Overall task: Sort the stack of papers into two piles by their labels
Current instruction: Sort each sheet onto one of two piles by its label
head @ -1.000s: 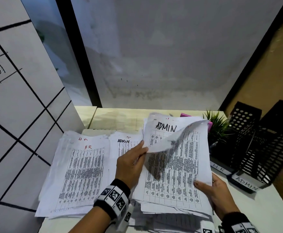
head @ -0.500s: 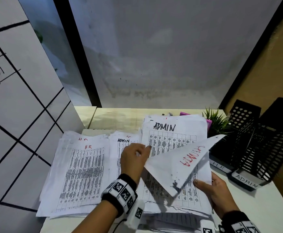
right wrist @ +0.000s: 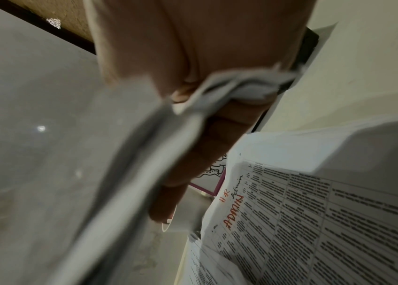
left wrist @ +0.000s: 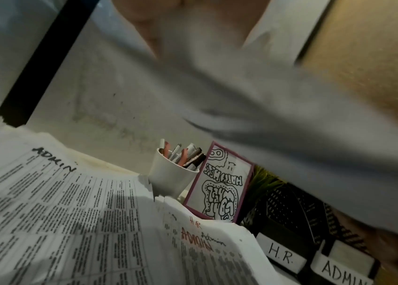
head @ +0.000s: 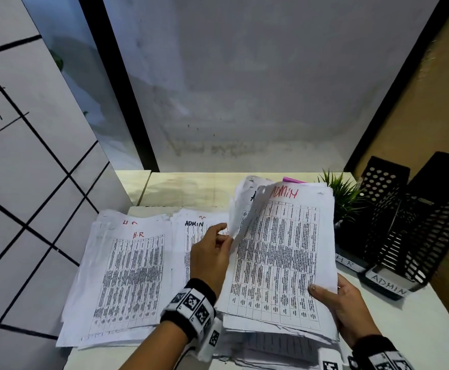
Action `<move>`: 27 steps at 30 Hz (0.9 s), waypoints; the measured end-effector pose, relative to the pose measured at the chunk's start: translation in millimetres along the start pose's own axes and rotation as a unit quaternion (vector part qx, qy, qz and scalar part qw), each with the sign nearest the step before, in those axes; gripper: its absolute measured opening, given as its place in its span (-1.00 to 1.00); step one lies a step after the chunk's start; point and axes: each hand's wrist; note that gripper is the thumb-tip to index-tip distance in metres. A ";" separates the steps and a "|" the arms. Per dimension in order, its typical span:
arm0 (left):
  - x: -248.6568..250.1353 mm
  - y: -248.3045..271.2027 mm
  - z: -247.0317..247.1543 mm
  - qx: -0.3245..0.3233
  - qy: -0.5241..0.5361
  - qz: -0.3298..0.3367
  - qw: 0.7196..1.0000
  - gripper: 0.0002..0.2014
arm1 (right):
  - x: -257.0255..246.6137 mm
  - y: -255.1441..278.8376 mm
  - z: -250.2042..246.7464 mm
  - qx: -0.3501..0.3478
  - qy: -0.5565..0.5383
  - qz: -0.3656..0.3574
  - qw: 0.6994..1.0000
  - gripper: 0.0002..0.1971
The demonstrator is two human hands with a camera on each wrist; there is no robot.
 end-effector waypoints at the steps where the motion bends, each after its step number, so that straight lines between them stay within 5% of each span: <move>1: -1.0 2.2 -0.8 0.001 -0.017 0.026 1.000 -0.67 | 0.0 -0.4 -0.3 -0.001 0.000 0.000 1.000 -0.46; 8: -10.4 6.1 -5.9 0.045 -0.053 0.167 0.983 -0.76 | 1.0 -0.7 -1.7 0.004 -0.008 0.000 1.000 -0.54; 14: -17.0 14.7 -4.9 0.042 0.002 0.184 0.982 -0.73 | 2.4 0.2 0.1 0.003 -0.024 -0.002 1.000 -0.51; 18: -3.3 23.4 -11.2 -0.037 0.056 0.132 0.989 -0.91 | 2.0 0.1 1.4 0.001 -0.026 0.004 1.000 -0.52; 21: 5.7 26.5 -16.9 -0.098 0.077 0.088 0.988 -0.66 | 1.2 0.6 1.6 0.003 -0.032 0.004 0.999 -0.54; 27: 10.3 14.2 -23.5 0.003 0.097 0.052 0.994 -0.62 | 2.6 0.7 3.4 0.018 -0.034 0.005 0.999 -0.40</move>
Point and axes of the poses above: each hand's wrist, its own y-axis away from the middle knuckle, its own z-axis out of the palm, x = y × z, and after that the axes turned 12 degrees about -y, right-handed
